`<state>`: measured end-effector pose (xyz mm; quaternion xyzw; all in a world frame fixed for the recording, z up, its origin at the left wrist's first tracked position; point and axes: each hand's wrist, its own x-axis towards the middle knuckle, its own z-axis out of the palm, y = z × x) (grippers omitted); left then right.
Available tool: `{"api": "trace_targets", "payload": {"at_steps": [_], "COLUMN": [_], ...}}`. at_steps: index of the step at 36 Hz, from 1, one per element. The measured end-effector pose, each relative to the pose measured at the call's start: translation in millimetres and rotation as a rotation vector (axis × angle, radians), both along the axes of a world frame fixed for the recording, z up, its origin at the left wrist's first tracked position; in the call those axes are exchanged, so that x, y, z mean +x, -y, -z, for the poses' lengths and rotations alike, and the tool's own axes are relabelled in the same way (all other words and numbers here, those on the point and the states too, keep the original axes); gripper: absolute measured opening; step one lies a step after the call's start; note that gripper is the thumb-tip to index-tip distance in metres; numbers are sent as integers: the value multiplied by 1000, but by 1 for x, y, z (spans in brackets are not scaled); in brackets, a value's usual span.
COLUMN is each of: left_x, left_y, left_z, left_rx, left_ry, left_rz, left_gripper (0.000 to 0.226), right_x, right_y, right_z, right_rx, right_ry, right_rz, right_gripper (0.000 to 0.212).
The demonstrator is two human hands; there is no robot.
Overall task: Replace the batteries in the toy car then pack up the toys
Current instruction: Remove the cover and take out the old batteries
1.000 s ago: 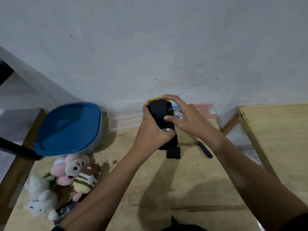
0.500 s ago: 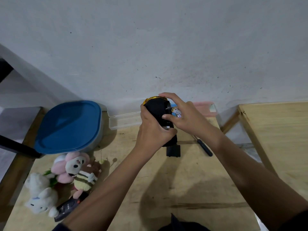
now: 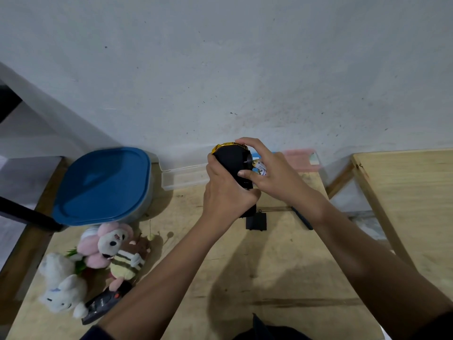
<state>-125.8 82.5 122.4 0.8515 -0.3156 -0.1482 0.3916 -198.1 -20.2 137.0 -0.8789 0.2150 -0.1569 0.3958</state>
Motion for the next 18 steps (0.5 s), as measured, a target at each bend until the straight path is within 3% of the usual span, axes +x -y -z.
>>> {"api": "trace_targets", "payload": {"at_steps": [18], "left_x": [5], "left_y": [0], "left_z": [-1], "left_rx": [45], "left_ry": [-21], "left_rz": [52], "left_gripper": [99], "right_x": [3], "right_y": [2], "right_z": [11], "right_rx": [42], "right_ry": [-2], "right_rz": [19], "right_gripper": [56]}}
